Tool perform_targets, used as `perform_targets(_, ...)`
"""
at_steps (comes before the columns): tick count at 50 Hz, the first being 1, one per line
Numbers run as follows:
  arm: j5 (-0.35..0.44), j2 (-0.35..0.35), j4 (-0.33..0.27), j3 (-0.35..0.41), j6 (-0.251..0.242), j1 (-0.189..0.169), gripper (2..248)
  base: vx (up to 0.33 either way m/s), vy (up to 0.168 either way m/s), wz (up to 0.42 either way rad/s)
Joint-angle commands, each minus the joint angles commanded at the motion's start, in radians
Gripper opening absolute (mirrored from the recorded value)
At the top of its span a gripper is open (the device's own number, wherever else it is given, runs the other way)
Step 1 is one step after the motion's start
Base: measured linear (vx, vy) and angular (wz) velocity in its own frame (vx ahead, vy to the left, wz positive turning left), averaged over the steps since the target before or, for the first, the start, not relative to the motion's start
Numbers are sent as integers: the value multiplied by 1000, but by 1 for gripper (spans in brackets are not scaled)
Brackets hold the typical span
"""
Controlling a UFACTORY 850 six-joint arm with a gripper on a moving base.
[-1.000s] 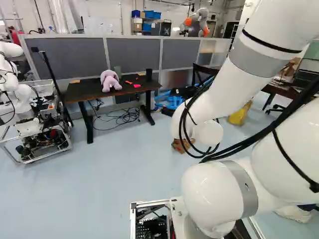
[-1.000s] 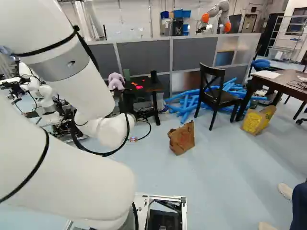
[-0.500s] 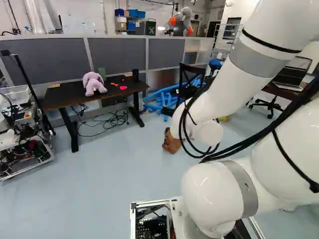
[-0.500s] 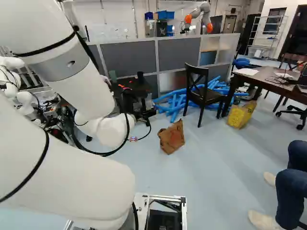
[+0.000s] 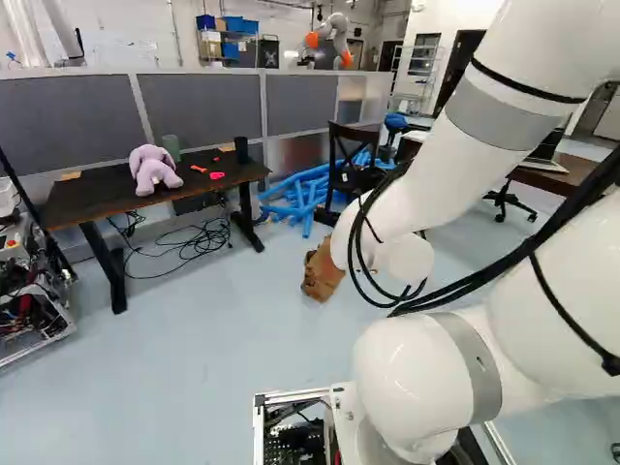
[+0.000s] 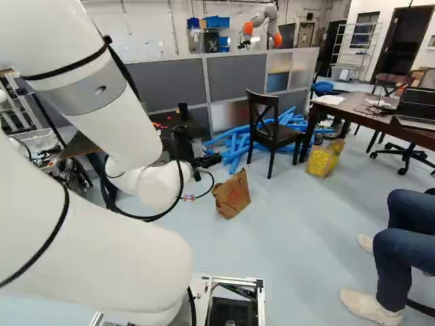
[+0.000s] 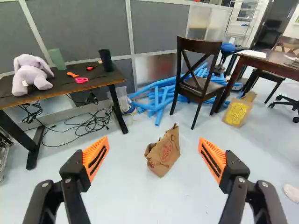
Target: Pick up the bag on the ground and place it on the table
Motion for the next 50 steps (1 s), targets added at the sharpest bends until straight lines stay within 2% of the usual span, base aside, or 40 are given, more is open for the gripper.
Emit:
perform_targets(16,0,0,0,0,0,0,247,55,-49,2)
perform_targets(50,0,0,0,0,0,0,247,93,-95,4)
